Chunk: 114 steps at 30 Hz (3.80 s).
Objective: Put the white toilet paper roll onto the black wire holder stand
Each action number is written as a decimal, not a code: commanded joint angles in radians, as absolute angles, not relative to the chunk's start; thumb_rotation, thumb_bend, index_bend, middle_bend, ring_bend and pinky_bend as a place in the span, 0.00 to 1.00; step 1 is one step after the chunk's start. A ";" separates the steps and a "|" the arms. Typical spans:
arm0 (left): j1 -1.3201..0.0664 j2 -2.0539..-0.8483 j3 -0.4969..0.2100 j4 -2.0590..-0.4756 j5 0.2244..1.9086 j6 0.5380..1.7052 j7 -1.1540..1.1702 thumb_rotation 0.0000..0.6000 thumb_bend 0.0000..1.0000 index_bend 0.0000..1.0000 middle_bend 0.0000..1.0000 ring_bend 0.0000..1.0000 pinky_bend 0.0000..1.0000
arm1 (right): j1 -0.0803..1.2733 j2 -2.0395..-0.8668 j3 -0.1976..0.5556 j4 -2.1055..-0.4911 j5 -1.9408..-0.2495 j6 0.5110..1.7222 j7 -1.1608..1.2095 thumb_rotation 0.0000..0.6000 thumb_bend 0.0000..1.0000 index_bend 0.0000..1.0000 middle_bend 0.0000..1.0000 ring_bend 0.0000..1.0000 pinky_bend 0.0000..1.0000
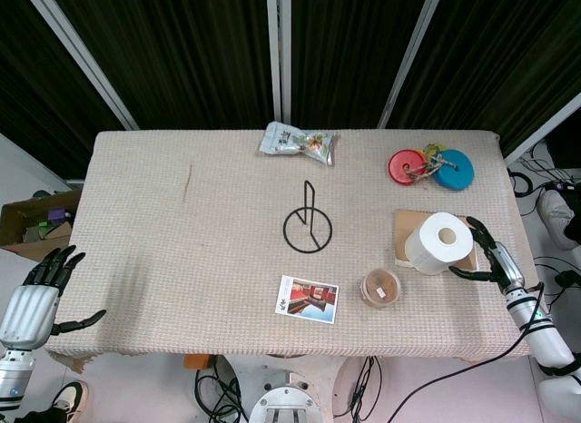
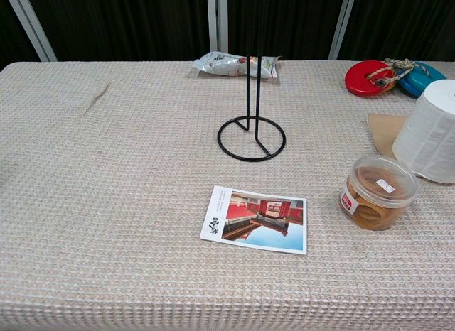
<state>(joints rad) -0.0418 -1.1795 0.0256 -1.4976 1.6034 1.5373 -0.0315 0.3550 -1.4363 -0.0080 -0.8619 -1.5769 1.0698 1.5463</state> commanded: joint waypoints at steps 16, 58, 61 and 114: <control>-0.040 -1.180 0.028 -1.492 1.600 1.536 -0.037 0.57 0.08 0.11 0.05 0.04 0.20 | 0.366 -1.440 -0.014 -0.872 -1.562 1.084 1.512 1.00 0.00 0.00 0.00 0.00 0.00; -0.040 -1.182 0.030 -1.483 1.598 1.532 -0.045 0.57 0.09 0.11 0.05 0.04 0.20 | 0.410 -1.164 0.173 -1.330 -1.540 1.355 1.397 1.00 0.19 0.57 0.47 0.36 0.36; -0.040 -1.182 0.029 -1.484 1.599 1.533 -0.044 0.57 0.08 0.11 0.05 0.04 0.20 | 0.434 -1.099 0.209 -1.456 -1.538 1.349 1.367 1.00 0.19 0.57 0.47 0.36 0.36; -0.036 -1.176 0.024 -1.449 1.591 1.543 -0.108 0.57 0.08 0.11 0.05 0.04 0.20 | 0.830 -1.311 0.415 -1.710 -1.013 0.838 0.634 1.00 0.18 0.50 0.40 0.30 0.30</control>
<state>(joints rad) -0.0363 -1.1759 0.0239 -1.4494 1.5913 1.5429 -0.1075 0.8361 -1.3023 0.4190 -1.7212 -1.0046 0.8485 0.6205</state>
